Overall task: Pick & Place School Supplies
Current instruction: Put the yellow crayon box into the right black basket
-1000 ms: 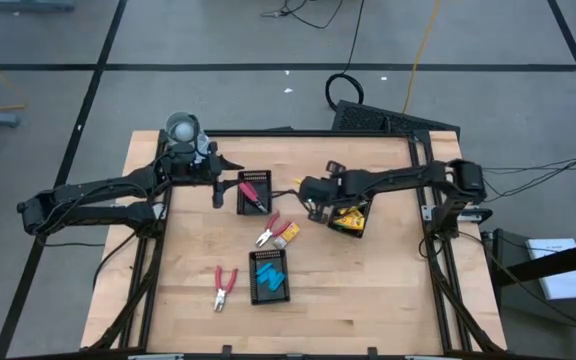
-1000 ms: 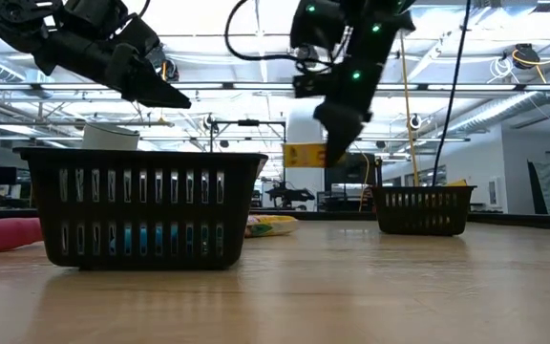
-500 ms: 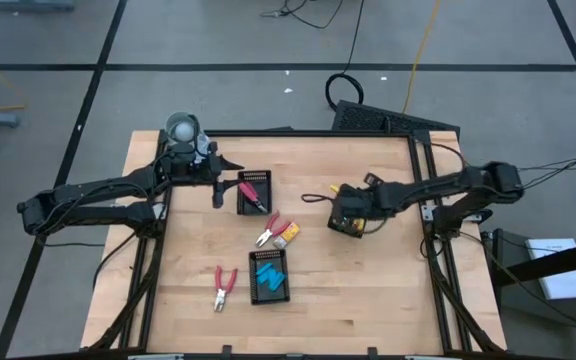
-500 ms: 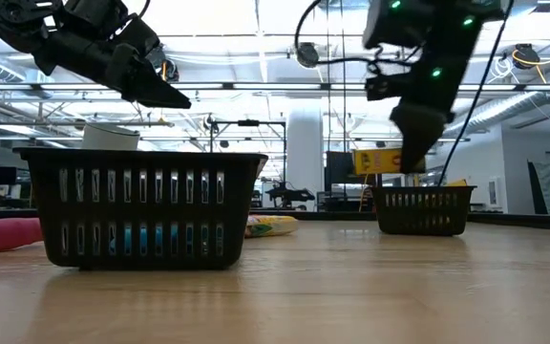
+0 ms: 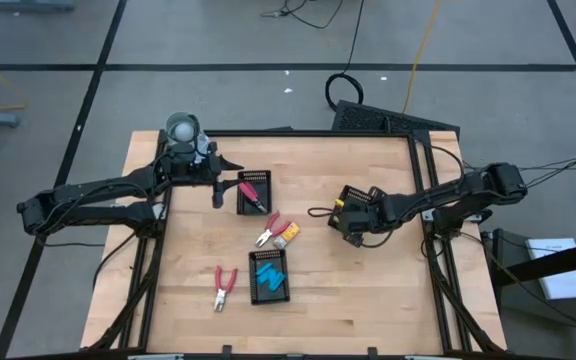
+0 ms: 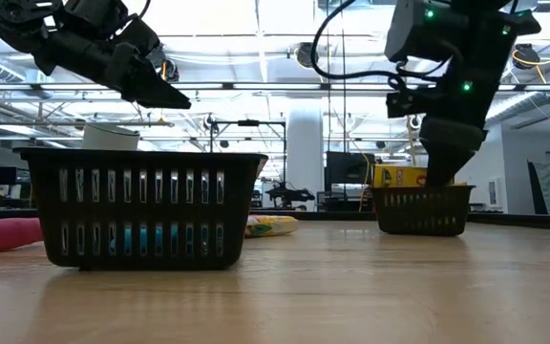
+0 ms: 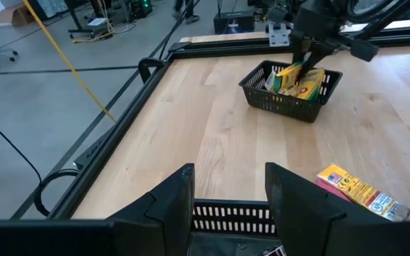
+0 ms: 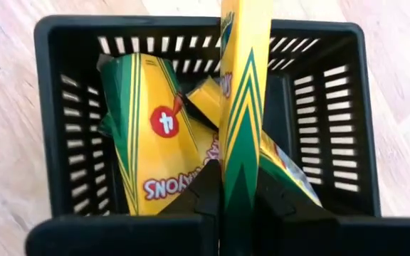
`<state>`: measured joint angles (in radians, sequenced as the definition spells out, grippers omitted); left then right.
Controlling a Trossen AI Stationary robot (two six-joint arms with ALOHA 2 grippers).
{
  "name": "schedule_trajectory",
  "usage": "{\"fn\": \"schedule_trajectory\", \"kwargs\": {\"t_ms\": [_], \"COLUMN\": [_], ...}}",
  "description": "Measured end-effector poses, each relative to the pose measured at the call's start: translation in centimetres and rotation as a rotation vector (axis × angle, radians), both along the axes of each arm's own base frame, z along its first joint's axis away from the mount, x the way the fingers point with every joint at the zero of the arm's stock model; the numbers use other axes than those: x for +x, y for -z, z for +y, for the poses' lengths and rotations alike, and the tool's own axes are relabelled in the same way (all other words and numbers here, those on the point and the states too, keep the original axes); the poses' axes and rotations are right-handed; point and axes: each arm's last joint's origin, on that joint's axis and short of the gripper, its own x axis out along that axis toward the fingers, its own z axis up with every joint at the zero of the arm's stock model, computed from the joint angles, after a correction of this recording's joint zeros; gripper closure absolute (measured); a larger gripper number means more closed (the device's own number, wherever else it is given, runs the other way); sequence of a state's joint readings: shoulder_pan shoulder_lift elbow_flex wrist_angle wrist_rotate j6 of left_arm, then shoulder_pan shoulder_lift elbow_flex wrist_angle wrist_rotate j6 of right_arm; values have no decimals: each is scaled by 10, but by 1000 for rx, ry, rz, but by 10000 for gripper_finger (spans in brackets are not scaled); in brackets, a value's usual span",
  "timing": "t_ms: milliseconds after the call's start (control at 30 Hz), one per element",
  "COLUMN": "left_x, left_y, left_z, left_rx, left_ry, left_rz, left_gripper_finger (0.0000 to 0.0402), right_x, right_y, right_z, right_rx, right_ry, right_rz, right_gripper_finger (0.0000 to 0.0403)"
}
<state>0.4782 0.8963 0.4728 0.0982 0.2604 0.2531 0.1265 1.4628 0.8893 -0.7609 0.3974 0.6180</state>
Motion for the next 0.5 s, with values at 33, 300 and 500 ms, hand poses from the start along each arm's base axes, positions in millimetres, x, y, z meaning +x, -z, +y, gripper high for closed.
{"fn": "schedule_trajectory", "kwargs": {"t_ms": [33, 300, 500], "left_x": [0, 0, 0], "left_y": [0, 0, 0], "left_z": [0, 0, 0], "left_rx": [0, 0, 2], "left_ry": [0, 0, 6], "left_rz": [1, 1, 1], "left_gripper_finger": [225, 225, 225], "right_x": [0, 3, 4], "right_y": [0, 1, 0], "right_z": [0, -1, -3], "right_rx": [2, 12, -31], "right_ry": [0, 1, 7], "right_rz": [-4, -22, -38], "right_gripper_finger": [380, 293, 190]}}
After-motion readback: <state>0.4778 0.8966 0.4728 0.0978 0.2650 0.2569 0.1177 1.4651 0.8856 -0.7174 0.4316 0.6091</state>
